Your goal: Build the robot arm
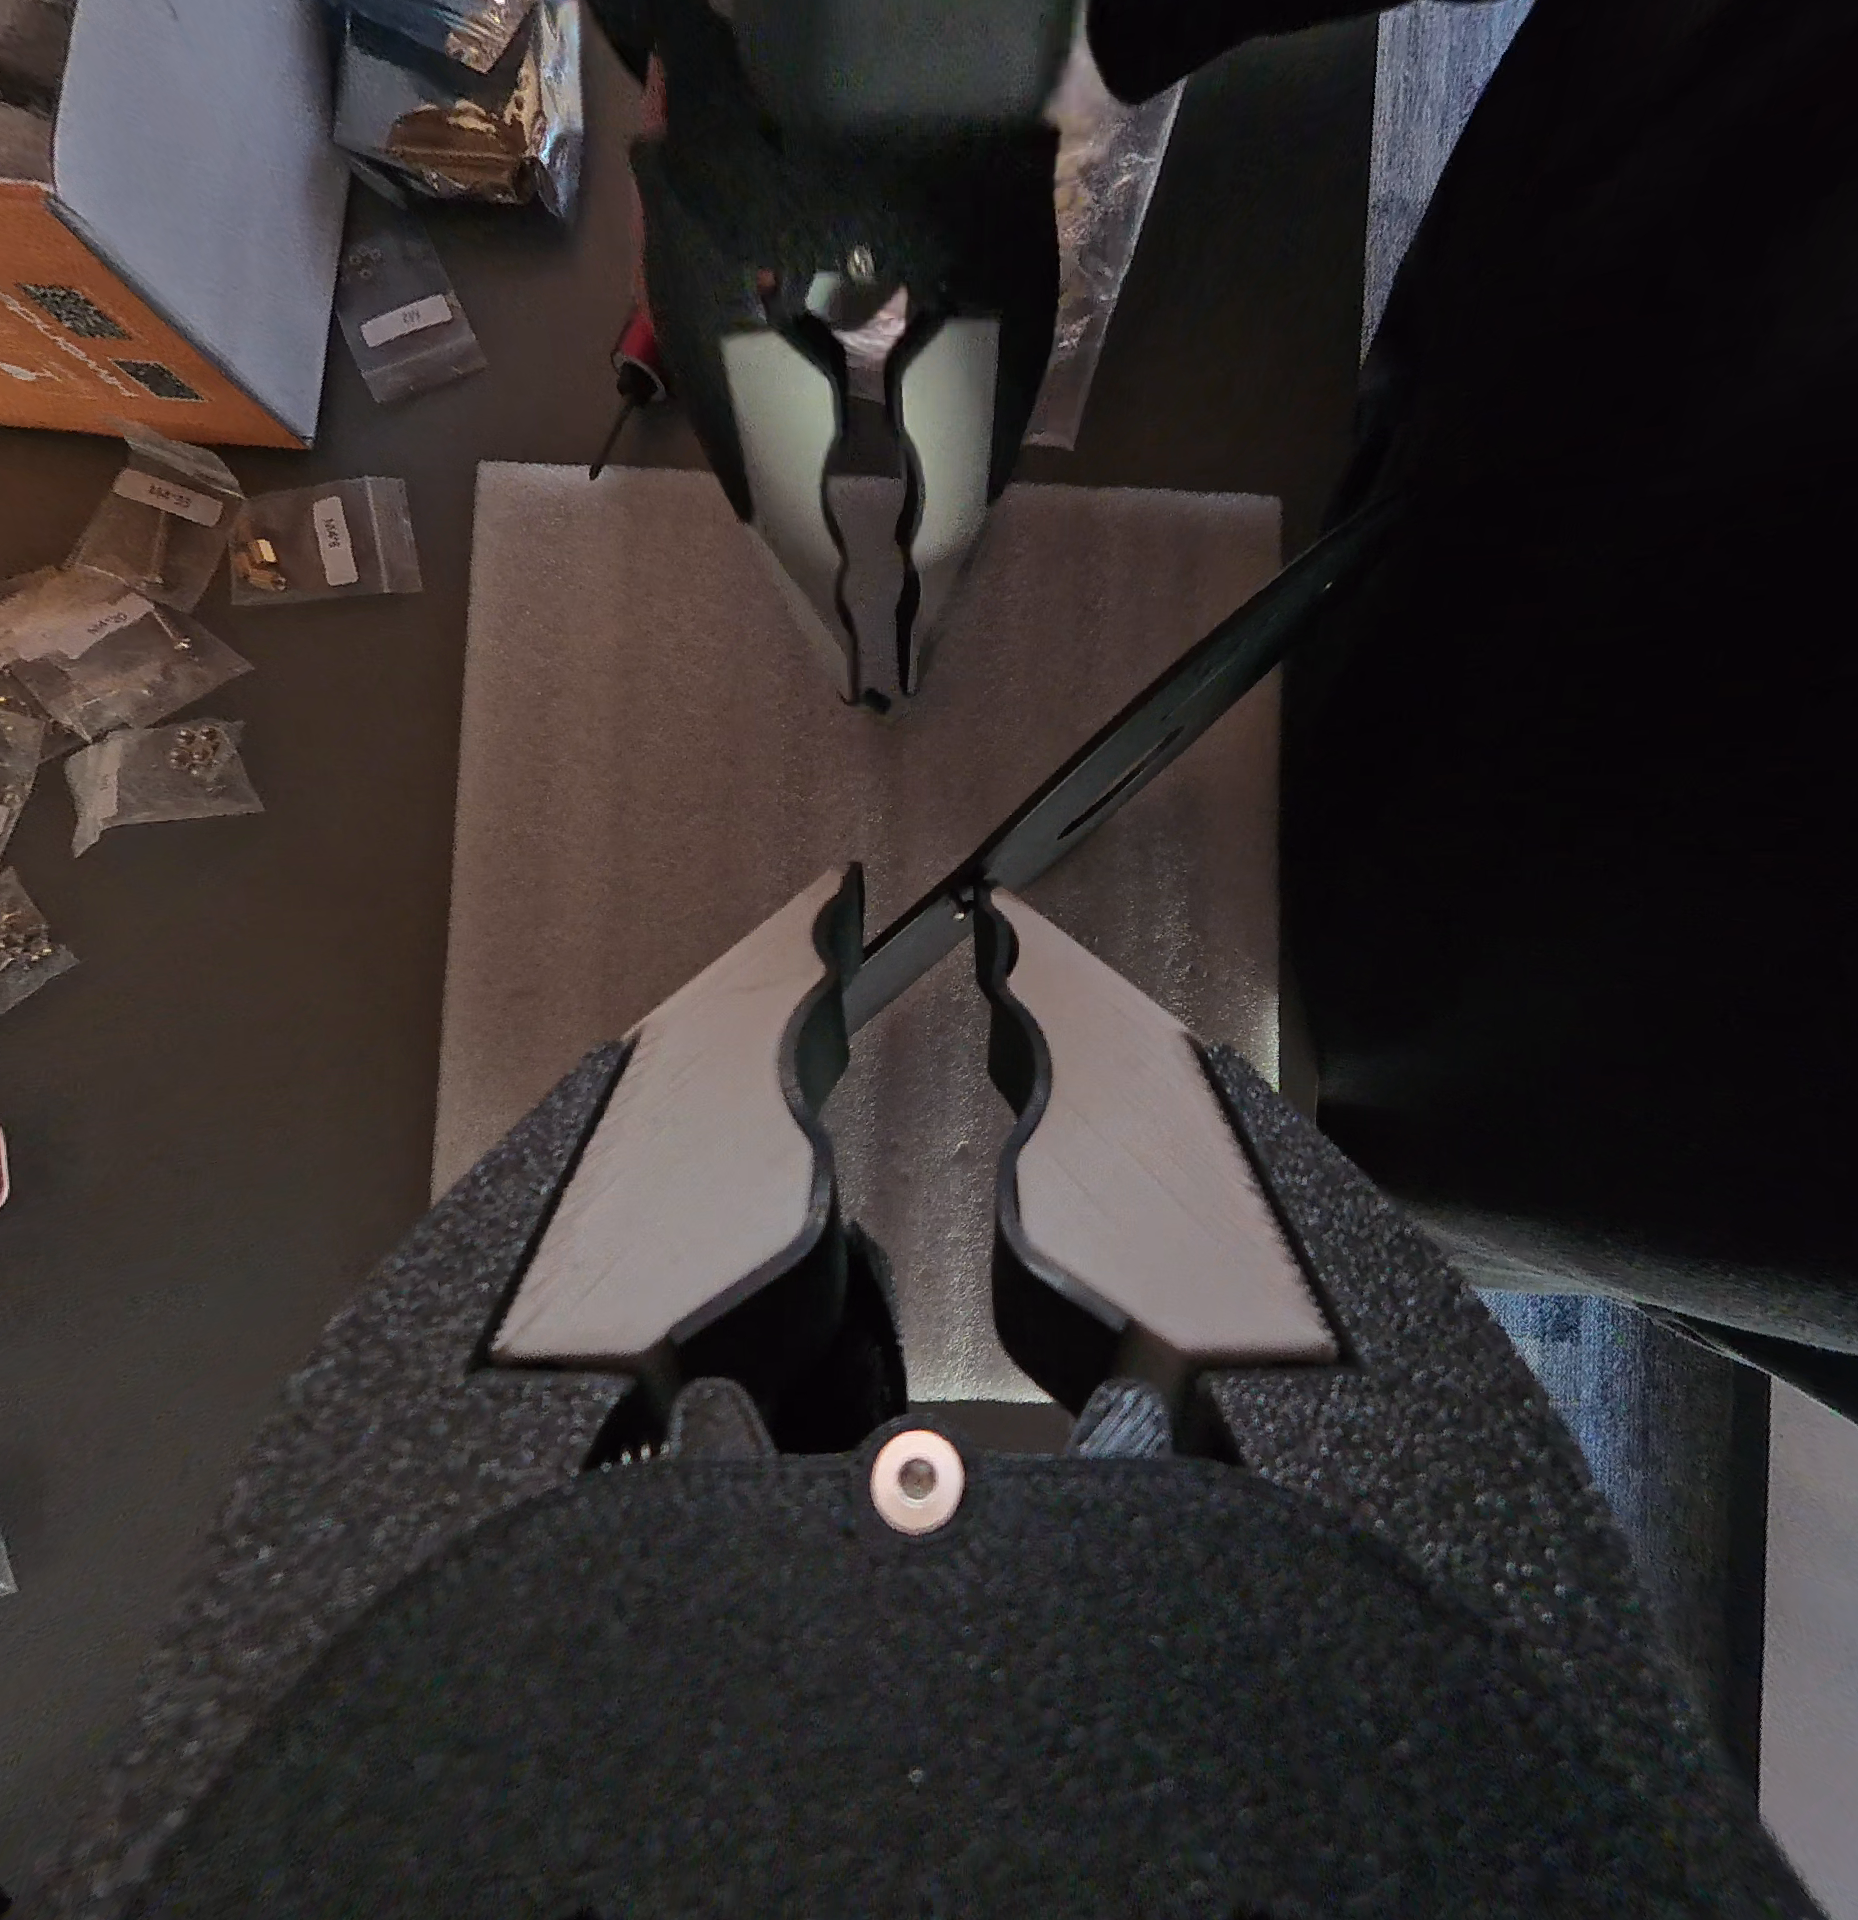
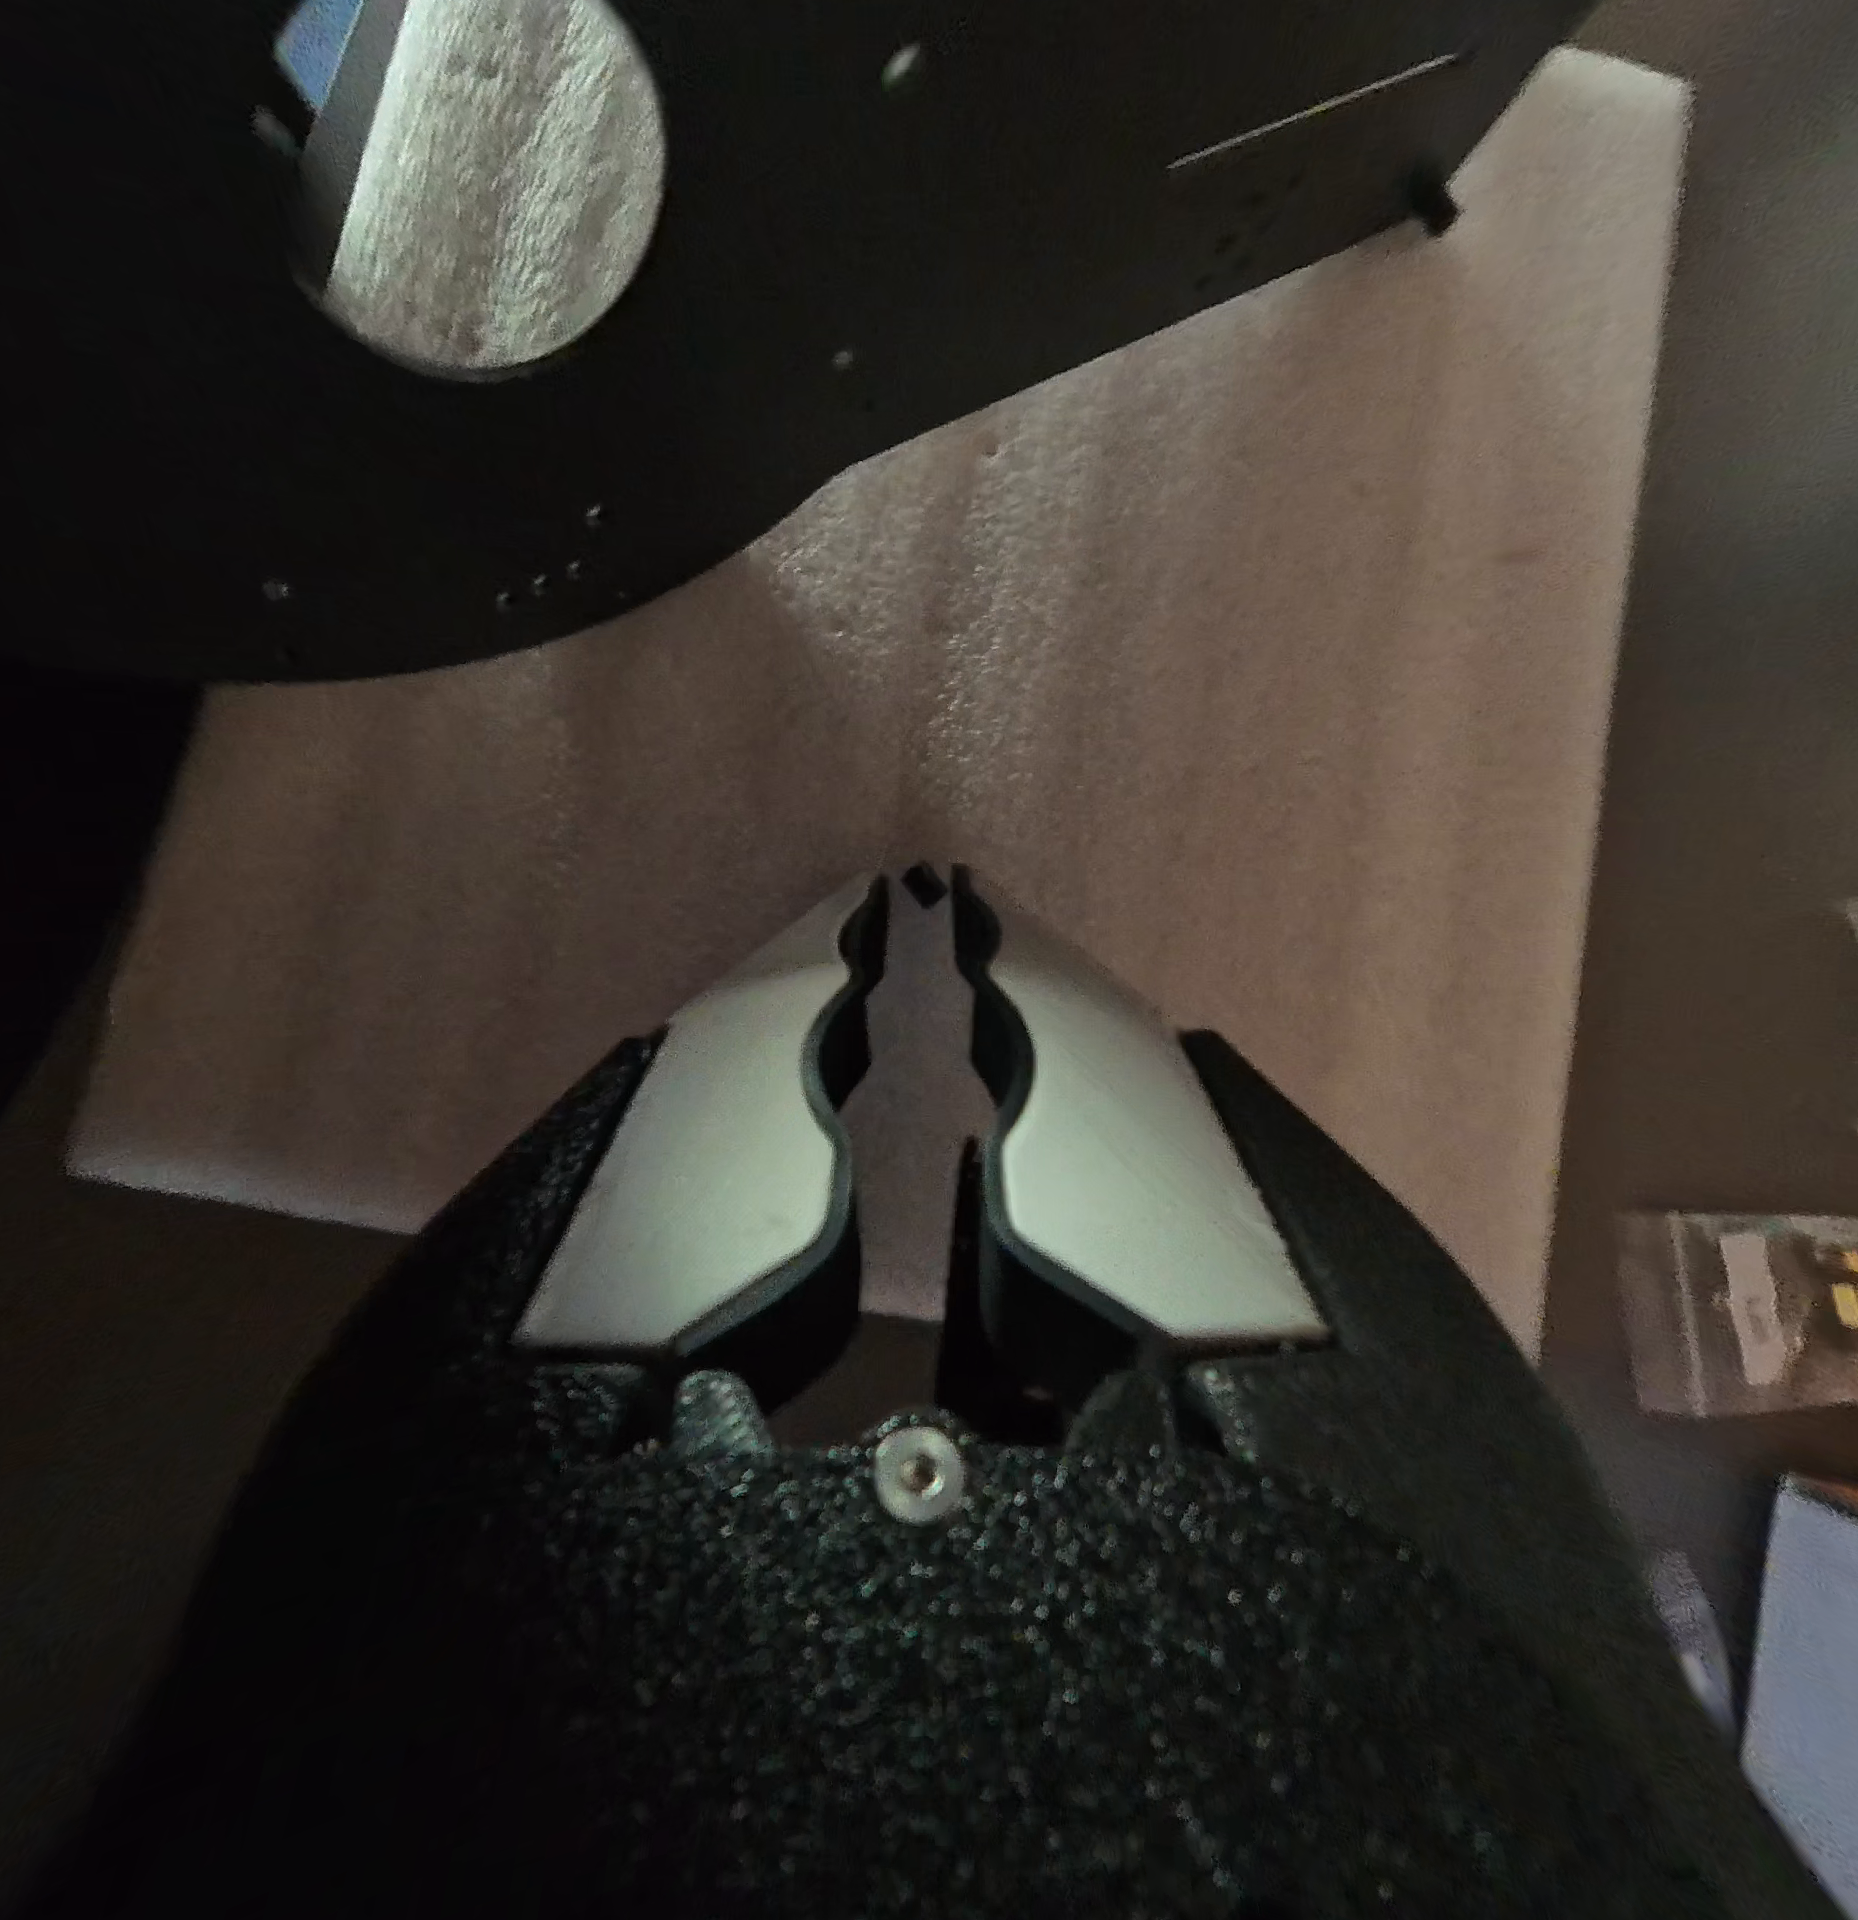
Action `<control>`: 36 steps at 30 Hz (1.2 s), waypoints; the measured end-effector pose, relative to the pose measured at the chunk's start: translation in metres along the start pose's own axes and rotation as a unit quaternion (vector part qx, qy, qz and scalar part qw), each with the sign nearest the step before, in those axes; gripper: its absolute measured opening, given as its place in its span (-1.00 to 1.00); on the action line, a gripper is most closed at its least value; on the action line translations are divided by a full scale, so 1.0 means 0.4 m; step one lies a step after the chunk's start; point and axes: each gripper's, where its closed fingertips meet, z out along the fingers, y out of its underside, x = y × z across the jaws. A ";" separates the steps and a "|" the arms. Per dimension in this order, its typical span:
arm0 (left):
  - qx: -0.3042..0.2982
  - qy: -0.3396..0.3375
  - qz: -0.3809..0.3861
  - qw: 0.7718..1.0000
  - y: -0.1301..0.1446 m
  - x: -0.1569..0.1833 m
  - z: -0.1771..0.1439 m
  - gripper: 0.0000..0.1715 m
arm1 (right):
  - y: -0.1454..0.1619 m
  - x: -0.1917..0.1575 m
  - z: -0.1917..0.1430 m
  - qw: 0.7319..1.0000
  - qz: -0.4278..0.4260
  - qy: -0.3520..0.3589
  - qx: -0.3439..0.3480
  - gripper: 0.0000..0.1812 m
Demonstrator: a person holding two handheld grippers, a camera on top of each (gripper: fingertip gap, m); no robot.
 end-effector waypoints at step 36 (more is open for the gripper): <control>-0.103 0.112 0.232 0.961 0.042 -0.006 -0.002 -0.45 | -0.240 -0.165 -0.189 0.868 0.335 0.307 0.199 -0.97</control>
